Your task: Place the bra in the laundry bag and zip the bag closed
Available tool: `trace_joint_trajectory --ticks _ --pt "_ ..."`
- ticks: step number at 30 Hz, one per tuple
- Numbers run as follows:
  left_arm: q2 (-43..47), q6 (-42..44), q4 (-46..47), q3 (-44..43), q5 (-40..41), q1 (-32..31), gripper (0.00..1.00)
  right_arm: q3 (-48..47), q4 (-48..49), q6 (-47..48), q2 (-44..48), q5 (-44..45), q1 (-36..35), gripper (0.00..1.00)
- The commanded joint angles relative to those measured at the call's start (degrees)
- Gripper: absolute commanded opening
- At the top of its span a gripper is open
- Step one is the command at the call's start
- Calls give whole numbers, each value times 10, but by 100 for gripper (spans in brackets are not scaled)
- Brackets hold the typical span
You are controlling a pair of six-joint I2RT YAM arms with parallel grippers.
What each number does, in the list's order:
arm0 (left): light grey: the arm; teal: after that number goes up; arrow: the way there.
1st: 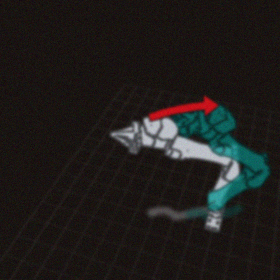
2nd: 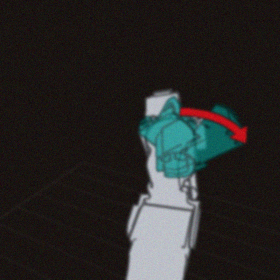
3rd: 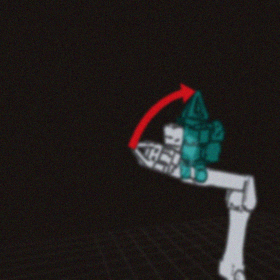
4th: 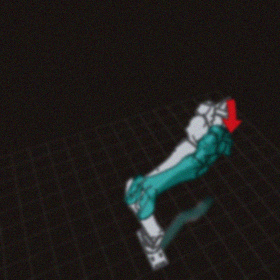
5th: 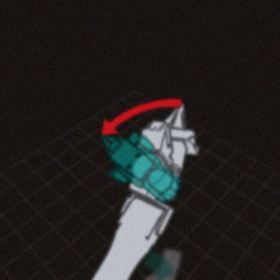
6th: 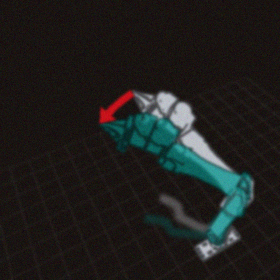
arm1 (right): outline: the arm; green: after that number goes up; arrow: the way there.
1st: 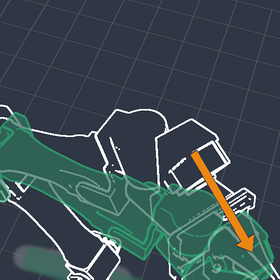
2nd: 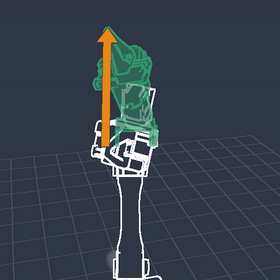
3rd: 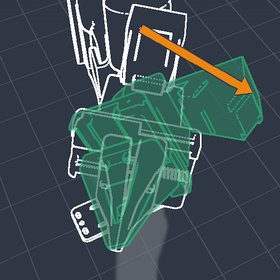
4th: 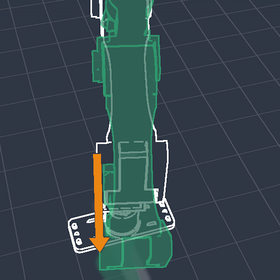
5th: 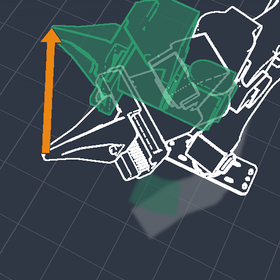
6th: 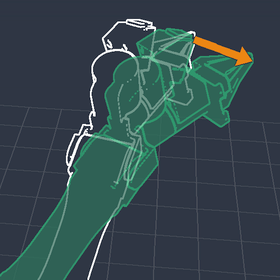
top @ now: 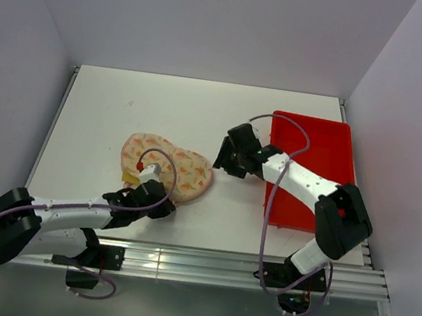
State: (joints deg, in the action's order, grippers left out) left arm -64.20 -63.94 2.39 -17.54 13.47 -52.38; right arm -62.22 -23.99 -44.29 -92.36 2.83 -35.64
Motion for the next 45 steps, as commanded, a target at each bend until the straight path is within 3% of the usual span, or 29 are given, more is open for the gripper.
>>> trace_joint_trajectory --ticks 1,10,28,32,34,38,45 --pt "-25 20 52 -43 -13 -17 0 44 12 -28 64 -25 -21 64" --pt "-90 41 92 -93 -34 -33 0 137 101 -134 102 -35 -111 64" --pt "-115 51 99 -112 -59 -36 0 186 234 -250 25 -29 -124 63" --pt "-88 44 89 -88 -57 -36 0 184 237 -256 11 -10 -124 51" --pt "-73 43 80 -76 -57 -36 0 179 237 -255 5 -5 -124 33" --pt "-54 38 62 -62 -49 -35 0 163 222 -244 -3 7 -124 12" --pt "-16 20 20 -40 -28 -24 0 149 185 -216 6 32 -106 2"
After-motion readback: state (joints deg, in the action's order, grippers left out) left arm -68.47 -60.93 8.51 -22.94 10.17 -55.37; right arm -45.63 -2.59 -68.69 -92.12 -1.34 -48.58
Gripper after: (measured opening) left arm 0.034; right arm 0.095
